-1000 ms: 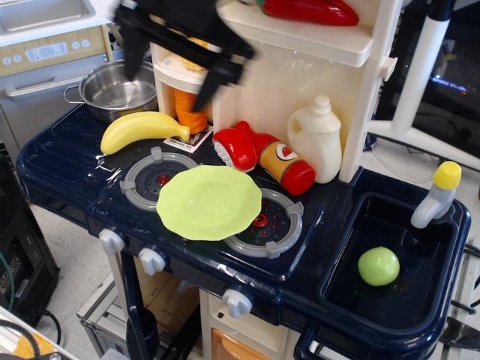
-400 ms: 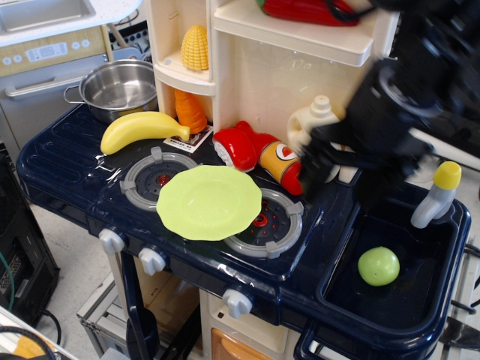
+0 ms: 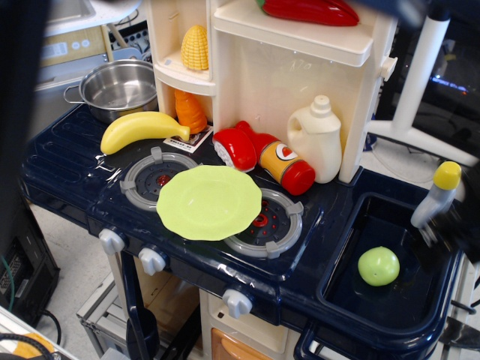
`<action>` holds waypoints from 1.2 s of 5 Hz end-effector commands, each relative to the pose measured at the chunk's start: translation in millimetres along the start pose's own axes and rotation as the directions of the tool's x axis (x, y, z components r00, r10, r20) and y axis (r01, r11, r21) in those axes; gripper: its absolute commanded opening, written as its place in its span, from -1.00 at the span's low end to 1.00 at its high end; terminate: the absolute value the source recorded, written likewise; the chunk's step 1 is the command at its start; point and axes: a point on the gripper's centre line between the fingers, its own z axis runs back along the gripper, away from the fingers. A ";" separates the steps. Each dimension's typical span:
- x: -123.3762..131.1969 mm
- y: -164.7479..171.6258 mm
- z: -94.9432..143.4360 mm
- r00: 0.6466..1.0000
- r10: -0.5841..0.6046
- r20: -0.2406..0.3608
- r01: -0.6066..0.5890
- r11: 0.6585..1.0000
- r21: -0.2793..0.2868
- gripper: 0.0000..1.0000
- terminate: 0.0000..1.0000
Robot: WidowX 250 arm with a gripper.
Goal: Put pear on plate
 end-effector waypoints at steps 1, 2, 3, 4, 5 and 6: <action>16.6 -2.0 -5.0 1.000 0.018 -0.011 -0.019 0.993 -0.113 1.00 -1.00; 23.5 7.3 0.2 1.000 0.009 -0.024 -0.012 0.995 -0.103 1.00 -1.00; 34.3 24.1 5.9 0.999 -0.011 -0.034 0.008 0.997 -0.083 1.00 -1.00; 38.5 27.9 -7.9 1.000 -0.005 -0.014 0.004 0.994 -0.105 1.00 -1.00; 36.2 16.9 -32.2 1.000 0.015 0.008 -0.014 0.985 -0.172 1.00 -1.00; 33.4 10.2 -46.4 1.000 0.020 0.009 -0.018 0.974 -0.224 1.00 -1.00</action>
